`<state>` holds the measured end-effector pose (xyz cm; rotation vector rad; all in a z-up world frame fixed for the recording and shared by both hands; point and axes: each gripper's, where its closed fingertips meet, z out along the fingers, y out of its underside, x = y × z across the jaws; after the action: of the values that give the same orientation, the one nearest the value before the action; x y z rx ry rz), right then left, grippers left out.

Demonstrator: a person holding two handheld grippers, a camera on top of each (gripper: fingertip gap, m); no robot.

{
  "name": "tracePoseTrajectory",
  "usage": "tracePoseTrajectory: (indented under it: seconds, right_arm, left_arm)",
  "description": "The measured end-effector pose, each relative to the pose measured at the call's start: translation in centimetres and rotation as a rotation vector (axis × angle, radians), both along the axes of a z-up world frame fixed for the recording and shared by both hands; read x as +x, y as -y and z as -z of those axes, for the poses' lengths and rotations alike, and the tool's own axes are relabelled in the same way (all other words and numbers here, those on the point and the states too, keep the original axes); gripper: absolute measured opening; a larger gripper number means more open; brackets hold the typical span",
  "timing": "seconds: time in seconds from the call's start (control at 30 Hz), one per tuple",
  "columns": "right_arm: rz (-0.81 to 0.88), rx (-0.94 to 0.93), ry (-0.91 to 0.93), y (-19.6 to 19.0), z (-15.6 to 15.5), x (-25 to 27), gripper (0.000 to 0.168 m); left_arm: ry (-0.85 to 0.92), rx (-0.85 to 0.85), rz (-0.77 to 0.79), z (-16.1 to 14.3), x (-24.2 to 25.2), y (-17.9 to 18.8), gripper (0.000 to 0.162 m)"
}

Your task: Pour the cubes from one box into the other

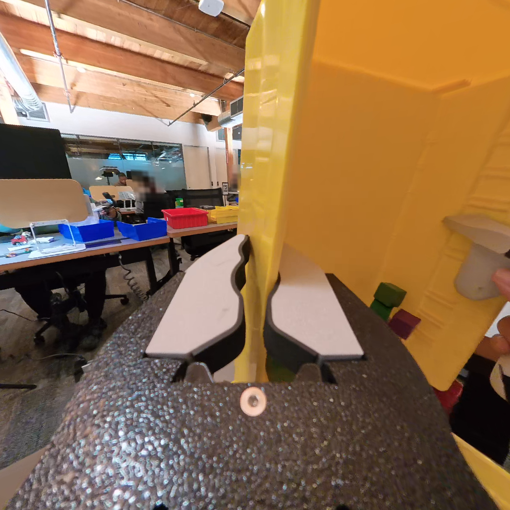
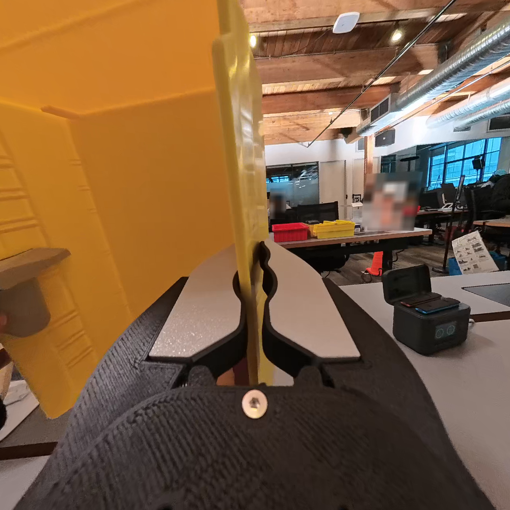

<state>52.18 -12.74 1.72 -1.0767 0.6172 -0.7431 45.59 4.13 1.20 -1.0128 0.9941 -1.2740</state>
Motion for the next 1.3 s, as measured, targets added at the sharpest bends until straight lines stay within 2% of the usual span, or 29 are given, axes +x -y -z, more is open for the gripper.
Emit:
tracePoseTrajectory:
  seconds: [0.23, 0.5, 0.73, 0.87, 1.0, 1.1, 1.17, 1.3]
  right_arm:
    - [-0.018, 0.002, 0.021, -0.5, -0.9, -0.4, 0.006]
    - [-0.037, 0.013, 0.015, -0.7, -0.4, -0.6, 0.007]
    - [-0.047, -0.034, 0.037, -1.0, -0.9, -1.6, 0.008]
    - [-0.017, -0.15, 0.005, -1.5, -1.3, -2.3, 0.006]
    - [0.026, -0.318, -0.043, -2.7, -2.4, -4.5, 0.008]
    - [0.05, -0.467, -0.151, -4.3, -1.8, -7.4, 0.007]
    - [0.102, -0.544, -0.169, -5.5, -1.3, -9.9, 0.005]
    - [0.003, -0.586, -0.243, -10.3, 0.4, -15.3, 0.006]
  left_arm:
    - [0.018, -0.032, 0.018, -0.4, -0.2, -0.4, 0.009]
    - [0.022, -0.019, 0.023, -0.5, -0.6, -0.4, 0.01]
    - [0.02, -0.027, 0.023, -0.3, -1.2, -0.7, 0.01]
    - [-0.027, -0.02, 0.013, -0.7, -2.1, -1.1, 0.01]
    - [-0.163, 0.036, -0.04, -1.0, -4.2, -2.5, 0.009]
    - [-0.358, 0.109, -0.126, 0.2, -7.0, -4.5, 0.006]
    - [-0.417, 0.112, -0.149, 0.7, -9.7, -5.7, 0.005]
    - [-0.489, 0.139, -0.242, 1.1, -16.4, -10.0, 0.006]
